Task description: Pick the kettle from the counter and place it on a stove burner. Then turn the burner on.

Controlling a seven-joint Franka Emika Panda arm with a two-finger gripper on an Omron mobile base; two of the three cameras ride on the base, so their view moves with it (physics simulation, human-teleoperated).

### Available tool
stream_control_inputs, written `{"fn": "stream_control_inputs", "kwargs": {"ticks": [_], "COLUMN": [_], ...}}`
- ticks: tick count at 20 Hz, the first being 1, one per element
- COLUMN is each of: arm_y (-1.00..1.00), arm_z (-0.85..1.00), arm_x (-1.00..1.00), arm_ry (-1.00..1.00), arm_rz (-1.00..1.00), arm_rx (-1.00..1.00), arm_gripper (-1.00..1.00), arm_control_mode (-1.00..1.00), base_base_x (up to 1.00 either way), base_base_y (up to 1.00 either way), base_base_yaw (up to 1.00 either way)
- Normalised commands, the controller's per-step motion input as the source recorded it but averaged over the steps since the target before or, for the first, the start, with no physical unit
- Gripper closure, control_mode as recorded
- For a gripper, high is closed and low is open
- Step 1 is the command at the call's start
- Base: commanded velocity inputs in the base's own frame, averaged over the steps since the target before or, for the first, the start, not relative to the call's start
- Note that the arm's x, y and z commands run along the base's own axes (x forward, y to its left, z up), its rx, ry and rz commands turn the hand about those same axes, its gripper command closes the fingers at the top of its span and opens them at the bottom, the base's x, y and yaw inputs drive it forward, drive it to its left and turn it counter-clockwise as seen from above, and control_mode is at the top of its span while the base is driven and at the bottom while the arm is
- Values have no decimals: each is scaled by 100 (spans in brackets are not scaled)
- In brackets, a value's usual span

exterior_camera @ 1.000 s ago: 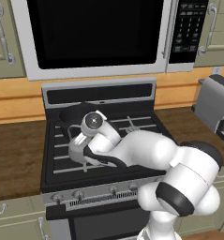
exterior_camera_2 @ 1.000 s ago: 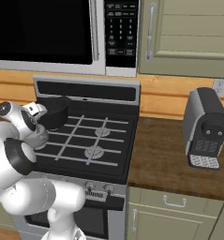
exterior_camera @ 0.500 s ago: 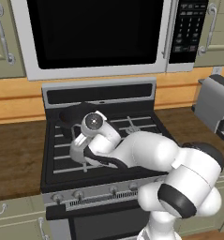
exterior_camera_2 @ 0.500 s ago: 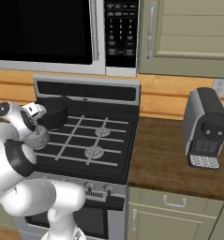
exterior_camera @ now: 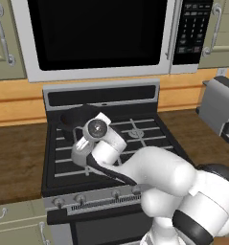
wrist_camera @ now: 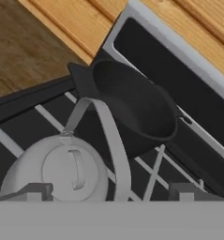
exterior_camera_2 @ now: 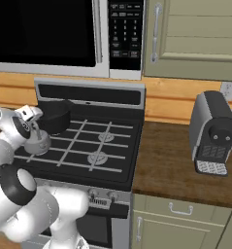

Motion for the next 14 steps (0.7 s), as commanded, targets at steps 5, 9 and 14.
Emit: {"fn": "stream_control_inputs", "kwargs": {"ticks": [5, 9, 14], "arm_y": [7, -1, 0], "arm_z": [40, 29, 3], "arm_x": [-33, -54, -47], "arm_ry": [-9, -17, -11], "arm_rz": [0, 0, 0], "arm_rx": [0, 0, 0], "arm_gripper": [-100, -100, -100], "arm_control_mode": [-100, -100, -100], "base_base_x": [0, 0, 0], "base_base_y": [0, 0, 0], "base_base_yaw": [0, 0, 0]}}
